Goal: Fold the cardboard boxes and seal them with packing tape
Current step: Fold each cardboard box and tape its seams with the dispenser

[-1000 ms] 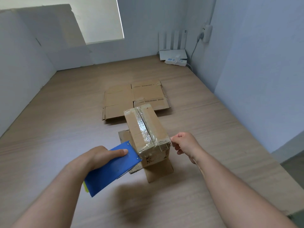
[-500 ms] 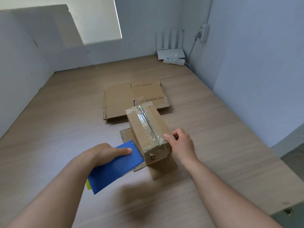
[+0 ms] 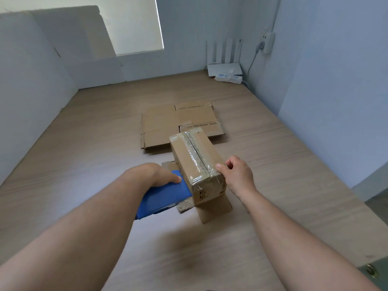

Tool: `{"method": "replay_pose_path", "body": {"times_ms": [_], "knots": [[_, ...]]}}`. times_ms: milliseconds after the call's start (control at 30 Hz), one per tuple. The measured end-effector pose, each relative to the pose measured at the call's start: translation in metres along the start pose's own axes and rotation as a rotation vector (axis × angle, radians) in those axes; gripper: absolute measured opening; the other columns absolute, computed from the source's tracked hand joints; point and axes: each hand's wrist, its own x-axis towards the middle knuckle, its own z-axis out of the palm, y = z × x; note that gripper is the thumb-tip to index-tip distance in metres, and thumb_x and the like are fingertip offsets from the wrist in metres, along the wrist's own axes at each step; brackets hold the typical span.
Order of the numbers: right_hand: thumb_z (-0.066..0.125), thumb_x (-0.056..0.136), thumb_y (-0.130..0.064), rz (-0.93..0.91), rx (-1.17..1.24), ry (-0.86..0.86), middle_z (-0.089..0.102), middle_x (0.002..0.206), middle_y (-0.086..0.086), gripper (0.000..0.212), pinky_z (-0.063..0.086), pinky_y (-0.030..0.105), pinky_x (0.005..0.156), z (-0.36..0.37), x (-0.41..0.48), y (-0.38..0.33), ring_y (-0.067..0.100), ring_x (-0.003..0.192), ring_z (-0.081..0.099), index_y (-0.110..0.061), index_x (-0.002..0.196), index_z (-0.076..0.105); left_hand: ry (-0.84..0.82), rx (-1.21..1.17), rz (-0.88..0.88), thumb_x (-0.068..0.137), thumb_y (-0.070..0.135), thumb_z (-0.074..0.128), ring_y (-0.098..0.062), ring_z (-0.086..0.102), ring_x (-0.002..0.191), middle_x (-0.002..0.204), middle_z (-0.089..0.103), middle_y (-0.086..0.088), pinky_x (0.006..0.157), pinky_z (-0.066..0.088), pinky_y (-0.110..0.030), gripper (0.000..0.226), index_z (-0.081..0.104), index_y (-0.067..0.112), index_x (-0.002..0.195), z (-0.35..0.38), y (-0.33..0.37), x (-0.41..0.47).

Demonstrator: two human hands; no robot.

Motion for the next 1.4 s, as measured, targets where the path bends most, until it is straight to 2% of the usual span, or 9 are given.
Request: {"method": "replay_pose_path", "body": {"times_ms": [167,367,667,767,867,967,1100,1233,1400], "knots": [[0.062,0.088,-0.033,0.026,0.024,-0.040,0.053,0.069,-0.002,0.028,0.033,0.026,0.052,-0.006,-0.003,0.002,0.017,0.066,0.048,-0.014,0.074,0.047,0.250,0.558,-0.012,0.095,0.043,0.045,-0.018,0.060,0.105,0.117,0.063,0.003,0.085,0.048,-0.029,0.037,0.062,0.021,0.119,0.044,-0.046,-0.011],[0.060,0.088,-0.036,0.038,-0.007,-0.082,0.052,0.069,-0.002,0.030,0.032,0.029,0.052,-0.006,-0.003,-0.001,0.014,0.063,0.045,-0.017,0.072,0.042,0.362,0.254,-0.034,0.088,0.064,0.041,-0.012,0.053,0.065,0.073,0.053,0.006,0.056,0.038,-0.027,0.044,0.049,0.021,0.096,0.068,-0.085,-0.002],[0.058,0.088,-0.040,-0.001,-0.062,-0.112,0.056,0.074,0.001,0.031,0.038,0.033,0.061,-0.009,0.002,0.001,0.023,0.072,0.052,-0.012,0.081,0.048,0.413,0.126,0.094,0.089,0.061,0.047,-0.019,0.061,0.093,0.105,0.065,0.000,0.067,0.038,-0.029,0.041,0.043,0.022,0.100,0.112,-0.094,0.016],[0.058,0.087,-0.042,-0.027,-0.093,-0.115,0.055,0.074,-0.001,0.031,0.037,0.033,0.060,-0.010,0.004,0.004,0.022,0.072,0.051,-0.015,0.078,0.047,0.493,0.152,0.104,0.090,0.059,0.047,-0.020,0.061,0.102,0.113,0.065,-0.001,0.082,0.040,-0.032,0.044,0.044,0.020,0.108,0.115,-0.084,0.011],[0.056,0.088,-0.045,-0.067,-0.150,-0.107,0.056,0.081,0.000,0.032,0.035,0.032,0.060,-0.009,0.006,0.006,0.023,0.078,0.052,-0.016,0.080,0.048,0.625,-0.131,0.274,0.094,0.056,0.041,-0.024,0.052,0.121,0.136,0.054,-0.004,0.100,0.039,-0.036,0.061,0.037,0.014,0.137,0.111,-0.044,-0.006],[0.054,0.090,-0.046,-0.100,-0.180,-0.094,0.057,0.088,0.002,0.032,0.035,0.032,0.063,-0.009,0.005,0.007,0.025,0.084,0.052,-0.016,0.082,0.047,0.447,-0.494,0.523,0.099,0.052,0.030,-0.020,0.041,0.133,0.149,0.038,0.003,0.103,0.037,-0.033,0.061,0.019,0.020,0.149,0.114,0.015,-0.022],[0.046,0.093,-0.051,-0.123,-0.228,-0.134,0.059,0.098,0.006,0.036,0.041,0.034,0.070,-0.009,0.009,0.010,0.029,0.097,0.055,-0.015,0.091,0.048,0.249,-0.848,0.303,0.100,0.052,0.025,-0.026,0.023,0.144,0.159,0.018,-0.007,0.113,0.025,-0.039,0.074,-0.011,0.014,0.152,0.120,0.053,-0.022],[0.044,0.074,-0.081,-0.140,-0.460,-0.121,0.058,0.114,0.008,0.079,0.042,0.036,0.077,0.002,0.007,-0.001,0.030,0.111,0.053,-0.011,0.111,0.046,0.240,-0.847,0.099,0.096,0.061,0.022,-0.032,0.037,0.136,0.152,0.034,-0.014,0.109,0.036,-0.048,0.078,0.002,0.013,0.153,0.111,0.057,-0.011],[0.042,0.096,-0.050,-0.212,-0.277,-0.264,0.056,0.086,0.005,0.036,0.033,0.032,0.064,-0.009,0.027,0.009,0.027,0.085,0.052,-0.016,0.083,0.044,0.374,-0.734,0.109,0.102,0.048,0.017,-0.017,0.049,0.101,0.129,0.056,-0.012,0.087,0.040,-0.033,0.055,0.044,0.013,0.135,0.114,0.051,-0.008]]}}
